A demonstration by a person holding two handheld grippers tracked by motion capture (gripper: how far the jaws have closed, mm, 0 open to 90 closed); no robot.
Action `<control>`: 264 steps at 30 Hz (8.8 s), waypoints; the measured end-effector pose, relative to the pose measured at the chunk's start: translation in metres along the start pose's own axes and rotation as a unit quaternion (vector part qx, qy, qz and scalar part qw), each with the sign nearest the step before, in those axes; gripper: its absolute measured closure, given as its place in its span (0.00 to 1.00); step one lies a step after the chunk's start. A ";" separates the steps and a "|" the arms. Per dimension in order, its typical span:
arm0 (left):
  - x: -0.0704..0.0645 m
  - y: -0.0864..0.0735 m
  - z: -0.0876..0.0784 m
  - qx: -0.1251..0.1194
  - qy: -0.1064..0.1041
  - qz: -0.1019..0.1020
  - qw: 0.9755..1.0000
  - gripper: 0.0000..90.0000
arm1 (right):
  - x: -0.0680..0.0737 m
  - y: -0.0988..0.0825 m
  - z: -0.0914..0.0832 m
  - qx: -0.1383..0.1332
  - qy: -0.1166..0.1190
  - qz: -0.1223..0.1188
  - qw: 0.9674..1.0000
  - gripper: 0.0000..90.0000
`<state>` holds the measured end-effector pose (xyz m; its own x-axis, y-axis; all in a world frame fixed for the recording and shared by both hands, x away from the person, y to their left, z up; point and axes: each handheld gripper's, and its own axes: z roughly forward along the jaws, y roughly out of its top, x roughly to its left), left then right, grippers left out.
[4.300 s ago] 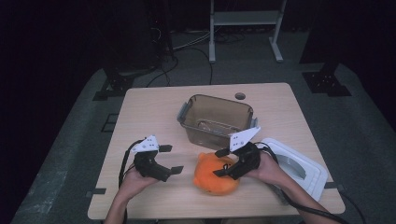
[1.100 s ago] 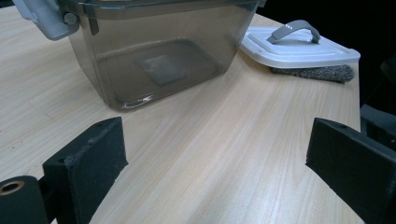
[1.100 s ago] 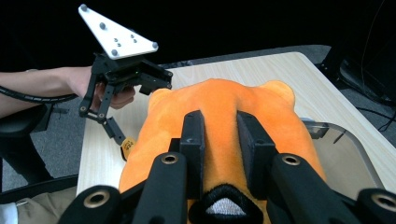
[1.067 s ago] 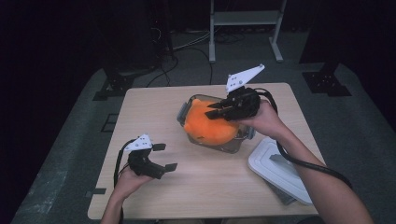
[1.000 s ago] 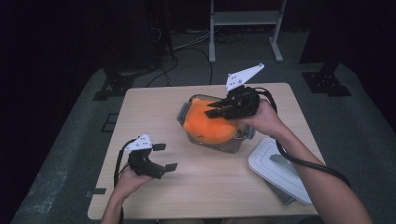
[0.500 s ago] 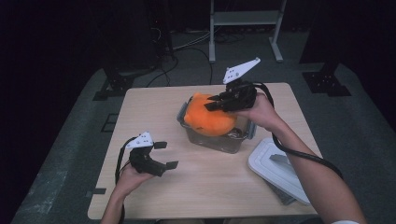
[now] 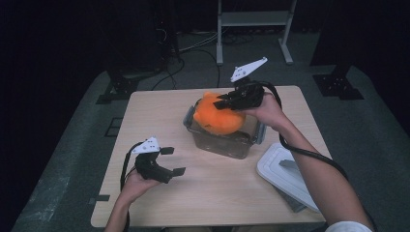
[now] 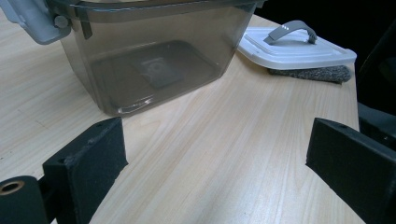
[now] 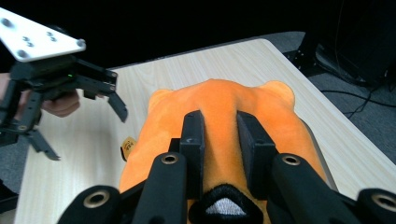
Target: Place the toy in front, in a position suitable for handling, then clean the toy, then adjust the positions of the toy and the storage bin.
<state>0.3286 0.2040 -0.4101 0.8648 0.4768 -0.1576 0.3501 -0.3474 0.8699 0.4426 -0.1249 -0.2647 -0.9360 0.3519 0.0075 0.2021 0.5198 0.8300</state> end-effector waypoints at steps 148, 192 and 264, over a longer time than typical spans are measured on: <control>0.000 -0.007 -0.013 -0.011 0.018 -0.008 1.000 0.03 | 0.018 -0.087 -0.028 0.021 0.009 0.075 0.997 0.39; 0.002 -0.015 -0.016 -0.016 0.022 -0.023 0.999 0.03 | 0.061 -0.163 -0.077 0.017 -0.029 0.077 0.996 0.32; 0.003 -0.016 -0.017 -0.018 0.019 -0.021 0.999 0.03 | 0.045 -0.288 -0.111 0.015 -0.125 0.160 0.979 0.44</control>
<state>0.3188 0.2249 -0.4165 0.8355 0.5201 -0.1771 0.3719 -0.2981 0.8791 0.3102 -0.3450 -0.4418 -0.7244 0.6780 0.1246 0.4857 0.3738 0.7902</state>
